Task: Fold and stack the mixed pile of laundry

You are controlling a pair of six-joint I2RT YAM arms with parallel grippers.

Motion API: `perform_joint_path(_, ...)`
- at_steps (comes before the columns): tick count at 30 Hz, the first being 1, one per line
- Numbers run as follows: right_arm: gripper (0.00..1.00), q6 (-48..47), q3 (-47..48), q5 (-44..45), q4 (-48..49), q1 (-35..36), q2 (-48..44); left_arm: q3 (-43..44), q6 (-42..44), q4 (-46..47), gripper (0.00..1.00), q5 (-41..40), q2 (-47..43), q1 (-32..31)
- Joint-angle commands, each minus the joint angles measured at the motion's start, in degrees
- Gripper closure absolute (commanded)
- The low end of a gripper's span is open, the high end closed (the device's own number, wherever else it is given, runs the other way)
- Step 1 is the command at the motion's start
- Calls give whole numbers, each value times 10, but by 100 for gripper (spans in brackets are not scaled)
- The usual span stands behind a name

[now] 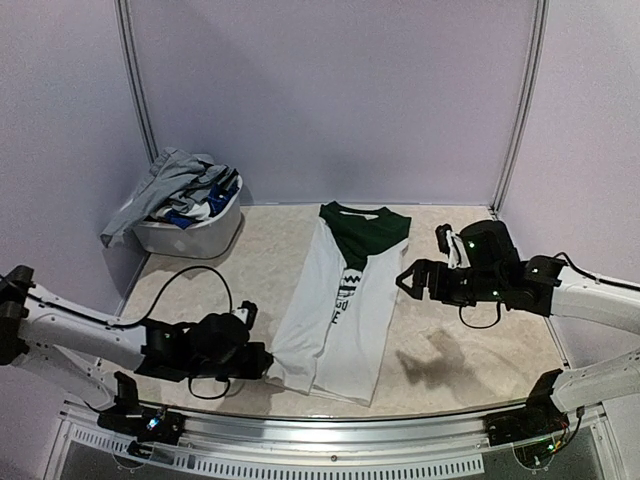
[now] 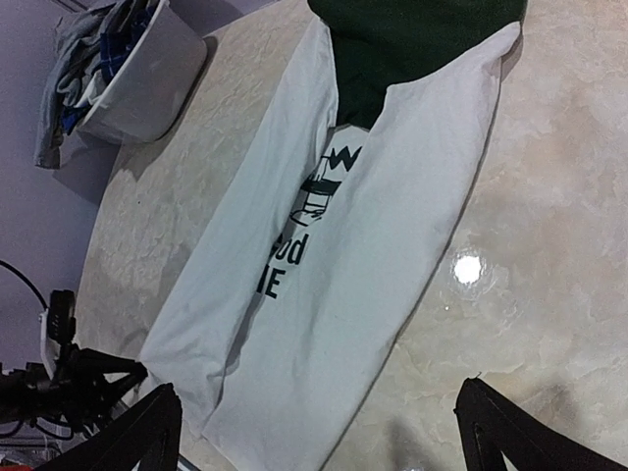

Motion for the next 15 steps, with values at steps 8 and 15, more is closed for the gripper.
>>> perform_joint_path(8, 1, 151, -95, 113, 41, 175, -21, -70, -39, -56, 99, -27, -95, -45)
perform_joint_path(15, 1, 198, -56, 110, 34, 268, 80, -70, -53, 45, 99, -28, -49, -94)
